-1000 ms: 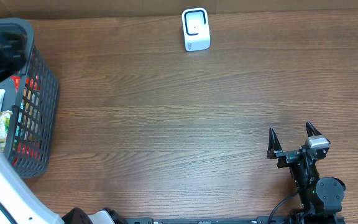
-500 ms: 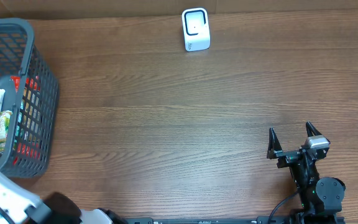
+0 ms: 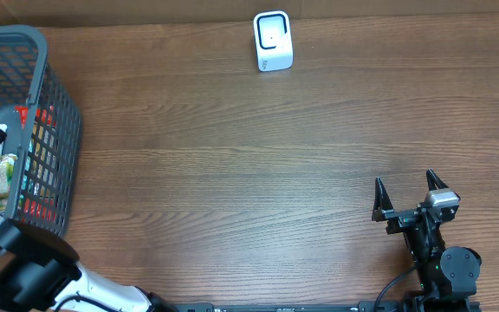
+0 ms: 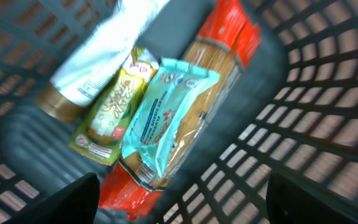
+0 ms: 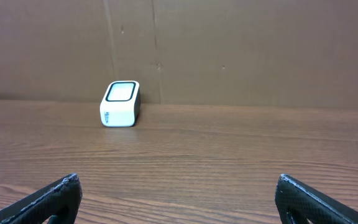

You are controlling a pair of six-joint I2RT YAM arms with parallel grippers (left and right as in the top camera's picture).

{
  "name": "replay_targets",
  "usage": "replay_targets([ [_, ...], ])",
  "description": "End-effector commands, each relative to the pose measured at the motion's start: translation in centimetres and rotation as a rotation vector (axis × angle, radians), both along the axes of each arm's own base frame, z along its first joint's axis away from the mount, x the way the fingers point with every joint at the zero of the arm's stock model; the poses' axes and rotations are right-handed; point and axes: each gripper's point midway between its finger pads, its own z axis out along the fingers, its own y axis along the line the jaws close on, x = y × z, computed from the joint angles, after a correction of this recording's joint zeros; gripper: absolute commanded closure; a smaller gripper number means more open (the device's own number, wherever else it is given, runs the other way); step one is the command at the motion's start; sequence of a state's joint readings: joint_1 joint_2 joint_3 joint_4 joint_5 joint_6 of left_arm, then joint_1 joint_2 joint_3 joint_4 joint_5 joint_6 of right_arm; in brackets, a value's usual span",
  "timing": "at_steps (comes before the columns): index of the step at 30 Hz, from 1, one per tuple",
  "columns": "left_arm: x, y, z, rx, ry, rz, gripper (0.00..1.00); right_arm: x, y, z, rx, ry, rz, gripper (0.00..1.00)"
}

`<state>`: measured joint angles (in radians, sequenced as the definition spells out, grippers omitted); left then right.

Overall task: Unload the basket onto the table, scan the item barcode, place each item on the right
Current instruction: 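Grasp the teal wet-wipe pack in the basket with the left gripper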

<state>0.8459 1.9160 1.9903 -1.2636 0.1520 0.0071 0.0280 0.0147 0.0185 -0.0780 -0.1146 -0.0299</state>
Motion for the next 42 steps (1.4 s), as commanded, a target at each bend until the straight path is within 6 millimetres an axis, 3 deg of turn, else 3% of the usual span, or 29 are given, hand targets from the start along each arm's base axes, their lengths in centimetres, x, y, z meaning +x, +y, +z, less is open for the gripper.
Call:
replay_targets([
  [1, 0.1, 0.4, -3.8, -0.059, 0.078, -0.033, 0.24, 0.0, 0.0, -0.1, 0.0, -0.006, -0.004, 0.0],
  [10, 0.7, 0.6, -10.3, -0.101, 0.24, -0.095, 0.3, 0.0, 0.0, -0.1, 0.0, -0.006, -0.004, 0.0],
  [13, 1.1, 0.8, -11.4, -0.104, 0.248, -0.098, 0.32, 0.0, 0.0, -0.1, 0.0, -0.006, -0.004, 0.0],
  [19, 1.6, 1.4, -13.0, -0.088, 0.268, -0.1, 0.38, 0.0, 0.0, -0.1, 0.0, -0.006, -0.004, 0.0],
  [26, 1.7, 2.0, -13.3, -0.065, 0.271, -0.094, 0.59, 0.0, 0.0, -0.1, 0.0, -0.006, -0.004, 0.0],
  [35, 1.3, 1.1, -16.0, -0.091, 0.296, -0.103, 0.59, 0.0, 0.0, -0.1, 0.0, -0.006, -0.004, 0.0],
  [36, 1.2, 1.0, -16.3, -0.094, 0.298, -0.104, 0.63, 0.0, 0.0, -0.1, 0.0, -0.006, -0.004, 0.0],
  [39, 0.9, 1.1, -16.3, -0.087, 0.312, -0.101, 0.91, 0.0, 0.0, -0.1, 0.0, -0.006, -0.004, 0.0],
  [40, 0.8, 1.2, -15.9, -0.079, 0.315, -0.098, 0.96, 0.0, 0.0, -0.1, 0.0, -0.006, -0.004, 0.0],
  [42, 1.1, 1.4, -14.9, -0.072, 0.303, -0.088, 0.96, 0.0, 0.0, -0.1, 0.0, -0.006, -0.004, 0.0],
])
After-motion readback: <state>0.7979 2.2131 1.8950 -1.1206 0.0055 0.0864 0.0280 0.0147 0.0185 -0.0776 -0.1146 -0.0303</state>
